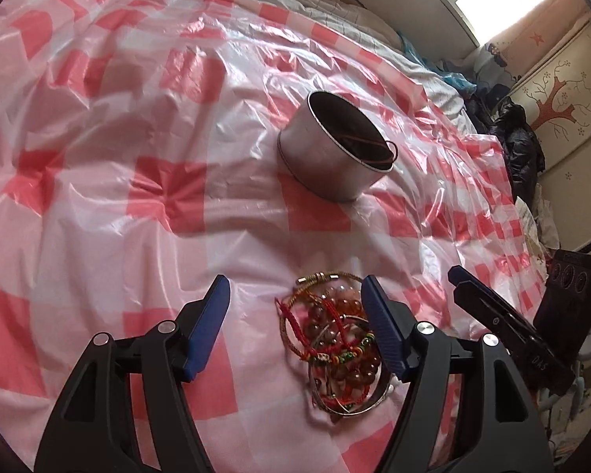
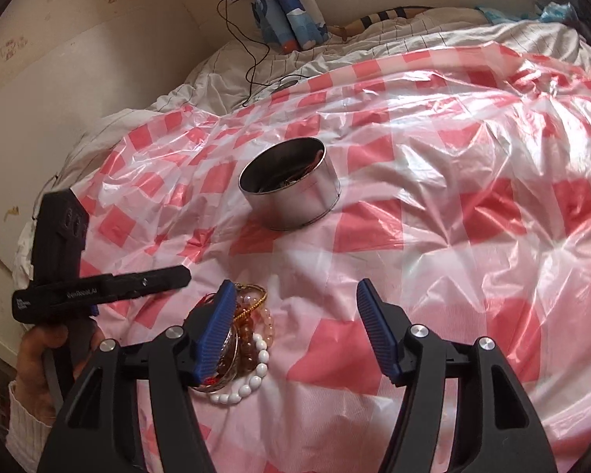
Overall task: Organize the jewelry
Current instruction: 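Grasp a red beaded cord with the right tool while the left tool grasps a gold chain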
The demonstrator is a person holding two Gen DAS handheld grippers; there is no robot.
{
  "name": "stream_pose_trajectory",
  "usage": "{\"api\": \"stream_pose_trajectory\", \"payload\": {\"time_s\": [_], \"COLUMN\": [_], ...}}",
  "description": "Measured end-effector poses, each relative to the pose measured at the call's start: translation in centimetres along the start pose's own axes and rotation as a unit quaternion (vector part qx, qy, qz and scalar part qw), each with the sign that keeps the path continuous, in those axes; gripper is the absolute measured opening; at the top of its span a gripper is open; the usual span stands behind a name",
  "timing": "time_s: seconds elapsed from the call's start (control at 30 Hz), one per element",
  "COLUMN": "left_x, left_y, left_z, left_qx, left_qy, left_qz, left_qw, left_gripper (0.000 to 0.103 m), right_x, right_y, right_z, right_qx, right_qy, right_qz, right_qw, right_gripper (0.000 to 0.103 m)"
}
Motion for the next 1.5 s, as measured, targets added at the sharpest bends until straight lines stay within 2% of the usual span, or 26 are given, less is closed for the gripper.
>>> {"api": "stream_pose_trajectory", "payload": {"time_s": [0.27,0.4,0.47,0.57,0.63,0.67,0.73,0.77,0.93,1.03,1.1,1.13,1.2,1.33,1.5], "left_x": [-0.4,-1.1,-1.0,-0.4,0.2,0.5,1.0,1.2,1.4,1.3,1.3,1.4,1.3,1.3,1.2], "left_y": [1.0,0.7,0.3,-0.1,-0.7,-1.0,-1.6,-1.8,-2.5,-2.6,-2.6,-2.6,-2.6,-2.6,-2.2], "left_z": [-1.2,-0.8,-0.4,-0.2,0.3,0.5,1.1,1.3,1.8,1.8,1.8,1.8,1.9,1.6,1.3], "left_qx": [0.019,0.012,0.003,-0.003,-0.016,-0.023,-0.034,-0.038,-0.047,-0.048,-0.048,-0.049,-0.049,-0.045,-0.035], "left_qy": [0.008,0.022,0.016,0.015,0.014,0.014,0.015,0.016,0.020,0.021,0.021,0.022,0.022,0.021,0.035], "left_qz": [0.006,0.001,0.000,0.018,0.031,0.039,0.053,0.058,0.059,0.059,0.059,0.058,0.057,0.055,0.065], "left_qw": [0.9998,0.9997,0.9999,0.9997,0.9993,0.9989,0.9979,0.9975,0.9970,0.9969,0.9969,0.9969,0.9969,0.9972,0.9967], "left_gripper": [0.065,0.064,0.064,0.064,0.064,0.064,0.064,0.064,0.064,0.064,0.064,0.064,0.064,0.065,0.065], "right_x": [-1.1,-1.4,-0.7,2.9,5.6,6.7,8.1,8.5,9.8,9.9,9.7,9.6,9.3,8.9,8.1], "right_y": [-1.0,-1.3,-1.3,-1.0,-0.3,0.3,1.5,2.0,3.3,4.2,4.8,4.9,4.8,4.0,1.0], "right_z": [0.2,0.3,0.3,-0.1,-1.2,-2.0,-3.5,-4.1,-6.5,-7.6,-8.1,-8.1,-8.1,-7.2,-4.6], "right_qx": [-0.023,-0.029,-0.028,-0.019,0.004,0.023,0.053,0.063,0.090,0.111,0.117,0.114,0.106,0.081,0.036], "right_qy": [-0.014,-0.016,-0.036,-0.077,-0.092,-0.092,-0.097,-0.095,-0.093,-0.074,-0.064,-0.062,-0.055,-0.064,-0.105], "right_qz": [-0.046,-0.055,-0.048,0.021,0.087,0.116,0.152,0.167,0.211,0.240,0.251,0.252,0.252,0.228,0.136], "right_qw": [0.999,0.998,0.998,0.997,0.992,0.989,0.982,0.979,0.969,0.962,0.959,0.959,0.960,0.968,0.984], "right_gripper": [0.062,0.062,0.062,0.061,0.054,0.048,0.039,0.035,0.030,0.027,0.021,0.019,0.005,0.005,0.005]}}
Point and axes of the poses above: each gripper's, at about its wrist camera, not at the fingertips, and z roughly against the way its jaws point, x to its left, y to its underside, the point moved 7 cm from there along -z, roughly the way its jaws point, and after that the axes turned 10 degrees about -x, right-handed, at the moved point
